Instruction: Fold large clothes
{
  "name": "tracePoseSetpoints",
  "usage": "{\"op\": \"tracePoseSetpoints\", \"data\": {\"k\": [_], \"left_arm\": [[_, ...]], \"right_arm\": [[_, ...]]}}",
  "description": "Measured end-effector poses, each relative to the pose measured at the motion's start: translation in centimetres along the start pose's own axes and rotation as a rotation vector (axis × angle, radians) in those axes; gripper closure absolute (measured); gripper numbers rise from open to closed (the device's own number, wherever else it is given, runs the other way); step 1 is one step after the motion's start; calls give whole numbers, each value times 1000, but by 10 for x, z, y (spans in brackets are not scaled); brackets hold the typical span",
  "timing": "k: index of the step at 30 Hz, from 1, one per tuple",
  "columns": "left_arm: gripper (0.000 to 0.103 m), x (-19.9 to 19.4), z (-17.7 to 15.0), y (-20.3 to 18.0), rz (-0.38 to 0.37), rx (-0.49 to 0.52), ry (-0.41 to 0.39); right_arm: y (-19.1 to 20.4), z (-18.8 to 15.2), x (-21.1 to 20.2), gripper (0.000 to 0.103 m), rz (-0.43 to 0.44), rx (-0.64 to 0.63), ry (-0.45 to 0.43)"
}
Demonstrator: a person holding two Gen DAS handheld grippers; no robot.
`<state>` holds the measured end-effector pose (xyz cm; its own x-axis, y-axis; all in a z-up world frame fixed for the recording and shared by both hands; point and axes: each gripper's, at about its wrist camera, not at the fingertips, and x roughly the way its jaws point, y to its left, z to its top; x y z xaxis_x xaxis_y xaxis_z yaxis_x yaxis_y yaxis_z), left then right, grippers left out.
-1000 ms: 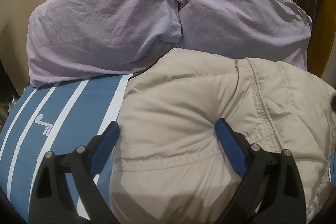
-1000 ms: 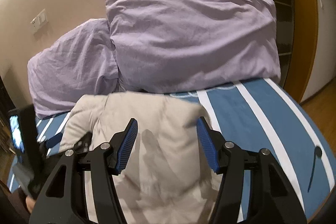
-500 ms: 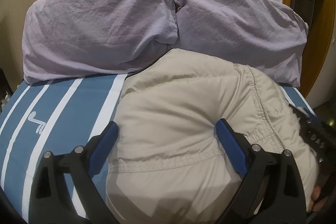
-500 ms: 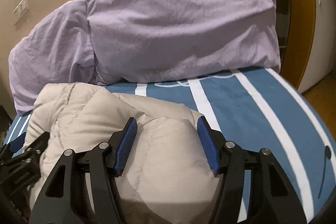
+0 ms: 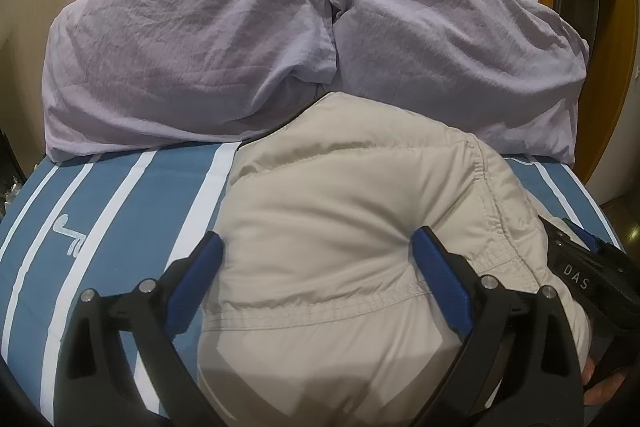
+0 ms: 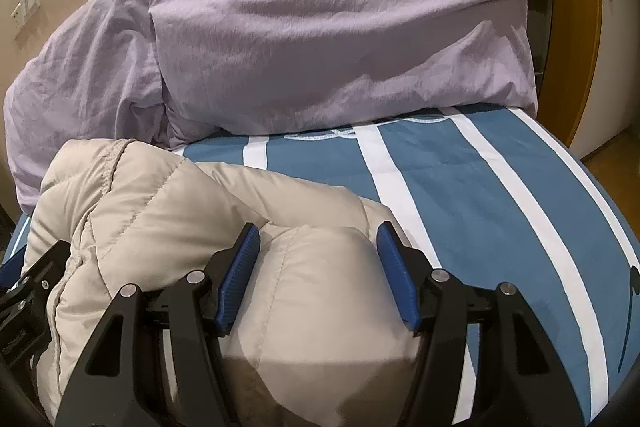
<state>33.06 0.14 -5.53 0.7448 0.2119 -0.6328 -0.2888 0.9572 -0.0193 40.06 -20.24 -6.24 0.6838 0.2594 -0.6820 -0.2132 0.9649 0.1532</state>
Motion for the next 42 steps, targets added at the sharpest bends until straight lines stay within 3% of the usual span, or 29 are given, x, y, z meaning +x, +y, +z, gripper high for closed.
{"op": "tracePoseSetpoints", "data": {"k": [24, 27, 29, 33, 35, 39, 42], "left_arm": [[6, 2, 0, 0, 0, 0, 3], [5, 0, 3, 3, -2, 1, 26], [3, -6, 3, 11, -28, -9, 48], [3, -21, -1, 39, -107, -50, 88], [3, -28, -1, 51, -112, -65, 102], [3, -37, 0, 76, -120, -108, 123], [3, -35, -2, 90, -148, -156, 159]], "right_arm": [[1, 2, 6, 38, -1, 11, 27], [-5, 2, 2, 34, 10, 32, 40], [-13, 1, -7, 24, 12, 53, 47], [-43, -5, -28, 22, 120, 133, 60], [-54, -5, -35, 14, 151, 167, 69], [-67, -5, -45, 12, 190, 186, 95], [-73, -5, -46, 2, 220, 199, 127]]}}
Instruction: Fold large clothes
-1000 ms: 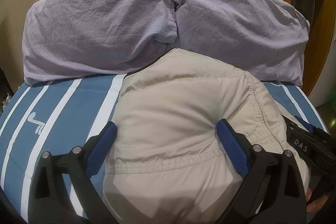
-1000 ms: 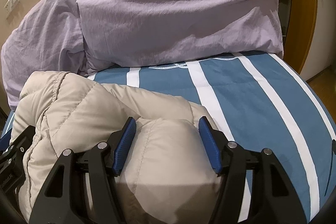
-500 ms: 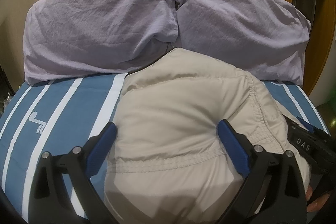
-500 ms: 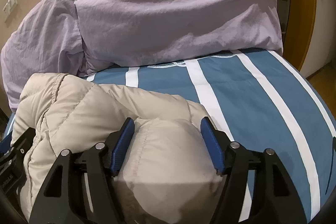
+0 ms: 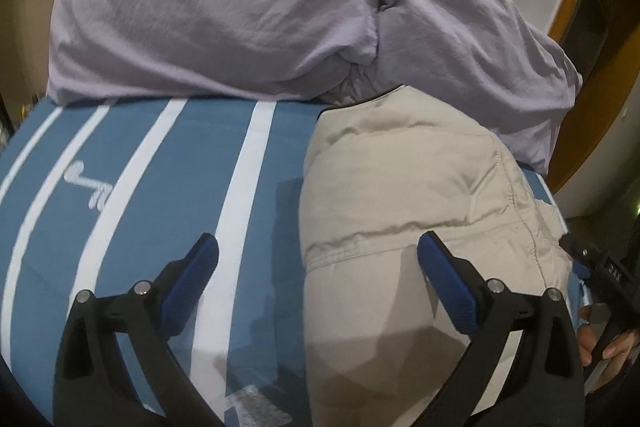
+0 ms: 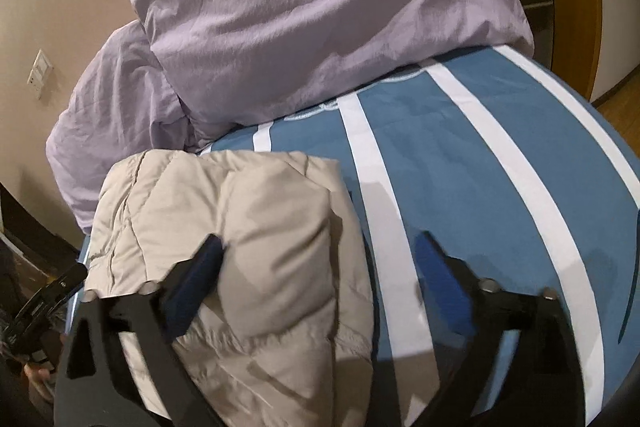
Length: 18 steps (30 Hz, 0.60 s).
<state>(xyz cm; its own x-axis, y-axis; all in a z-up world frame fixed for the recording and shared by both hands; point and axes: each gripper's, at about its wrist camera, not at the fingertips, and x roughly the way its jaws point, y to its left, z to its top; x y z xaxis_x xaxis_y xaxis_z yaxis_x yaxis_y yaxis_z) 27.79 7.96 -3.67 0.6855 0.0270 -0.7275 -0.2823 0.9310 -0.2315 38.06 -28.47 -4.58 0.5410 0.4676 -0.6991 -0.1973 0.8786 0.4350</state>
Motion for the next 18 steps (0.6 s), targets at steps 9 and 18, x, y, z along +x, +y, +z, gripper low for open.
{"op": "tracePoseSetpoints", "data": {"k": [9, 18], "left_arm": [[2, 17, -3, 10, -103, -76, 65], [2, 36, -4, 13, -203, -145, 106]], "right_arm": [[-28, -8, 27, 1, 218, 173, 172], [-31, -16, 56, 1, 366, 281, 304]]}}
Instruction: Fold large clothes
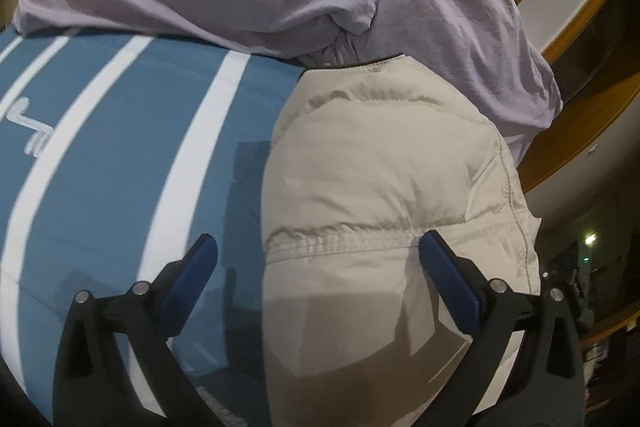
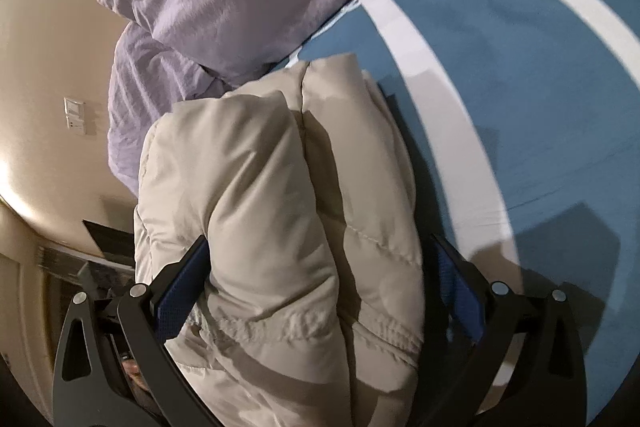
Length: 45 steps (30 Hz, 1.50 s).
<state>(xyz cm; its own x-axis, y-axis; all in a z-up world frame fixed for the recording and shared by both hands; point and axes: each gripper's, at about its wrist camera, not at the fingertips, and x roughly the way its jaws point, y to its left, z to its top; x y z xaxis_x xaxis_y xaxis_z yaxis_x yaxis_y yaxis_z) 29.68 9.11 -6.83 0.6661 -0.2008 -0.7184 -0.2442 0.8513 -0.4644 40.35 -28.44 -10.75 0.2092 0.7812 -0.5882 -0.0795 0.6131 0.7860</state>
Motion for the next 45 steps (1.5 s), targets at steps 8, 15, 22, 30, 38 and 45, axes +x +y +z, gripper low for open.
{"op": "tracePoseSetpoints", "data": {"k": [8, 15, 22, 30, 38, 45], "left_arm": [[2, 15, 2, 9, -128, -92, 42], [19, 12, 5, 11, -204, -125, 50], [30, -2, 26, 21, -177, -104, 17], [35, -17, 66, 50, -76, -79, -48], [35, -17, 84, 74, 47, -55, -113], [30, -29, 72, 56, 165, 50, -197]], "right_arm": [[8, 2, 10, 1, 34, -23, 23], [14, -1, 5, 28, 92, -40, -3], [36, 1, 17, 44, 119, -77, -13], [75, 8, 59, 50, 161, -108, -10], [101, 6, 90, 41, 104, -139, -72], [96, 2, 75, 34, 80, -111, -85]]}}
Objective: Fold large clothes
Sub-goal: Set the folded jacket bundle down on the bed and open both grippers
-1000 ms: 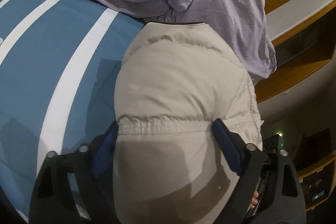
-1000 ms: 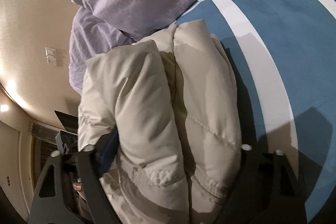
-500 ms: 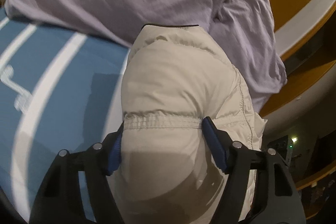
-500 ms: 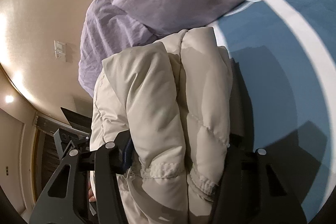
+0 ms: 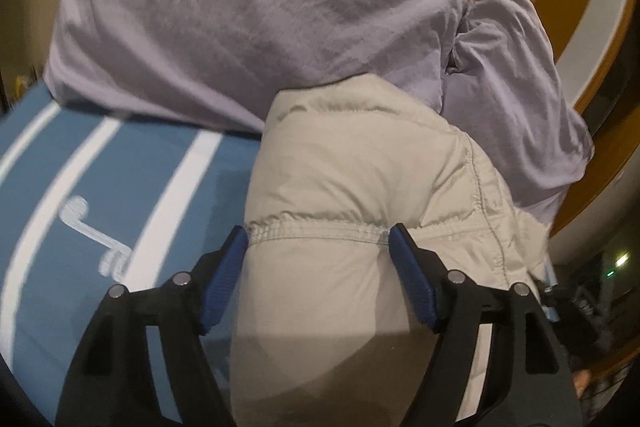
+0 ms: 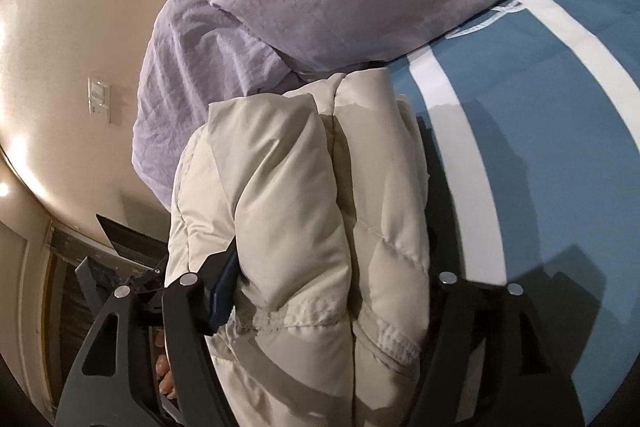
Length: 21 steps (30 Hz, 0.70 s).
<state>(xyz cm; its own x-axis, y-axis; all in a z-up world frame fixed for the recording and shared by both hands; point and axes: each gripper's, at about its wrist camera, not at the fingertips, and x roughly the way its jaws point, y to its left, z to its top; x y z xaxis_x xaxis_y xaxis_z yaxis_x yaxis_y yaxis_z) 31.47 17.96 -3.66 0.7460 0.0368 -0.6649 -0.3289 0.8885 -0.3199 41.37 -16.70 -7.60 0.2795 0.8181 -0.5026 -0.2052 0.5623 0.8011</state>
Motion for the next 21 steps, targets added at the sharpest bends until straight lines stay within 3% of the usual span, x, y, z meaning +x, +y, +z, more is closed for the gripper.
{"op": "tracePoseSetpoints", "data": {"k": [5, 10, 17, 21], "left_arm": [[21, -19, -9, -19, 71, 106, -63], [18, -26, -17, -29, 67, 139, -71], [15, -16, -31, -47, 118, 194, -74], [15, -14, -34, -50, 141, 221, -74]], "right_arm": [[8, -5, -22, 27, -66, -30, -69], [33, -7, -50, 27, -170, -131, -202], [87, -26, -40, 45, -255, -395, -231], [97, -38, -21, 48, -307, -502, -205]]}}
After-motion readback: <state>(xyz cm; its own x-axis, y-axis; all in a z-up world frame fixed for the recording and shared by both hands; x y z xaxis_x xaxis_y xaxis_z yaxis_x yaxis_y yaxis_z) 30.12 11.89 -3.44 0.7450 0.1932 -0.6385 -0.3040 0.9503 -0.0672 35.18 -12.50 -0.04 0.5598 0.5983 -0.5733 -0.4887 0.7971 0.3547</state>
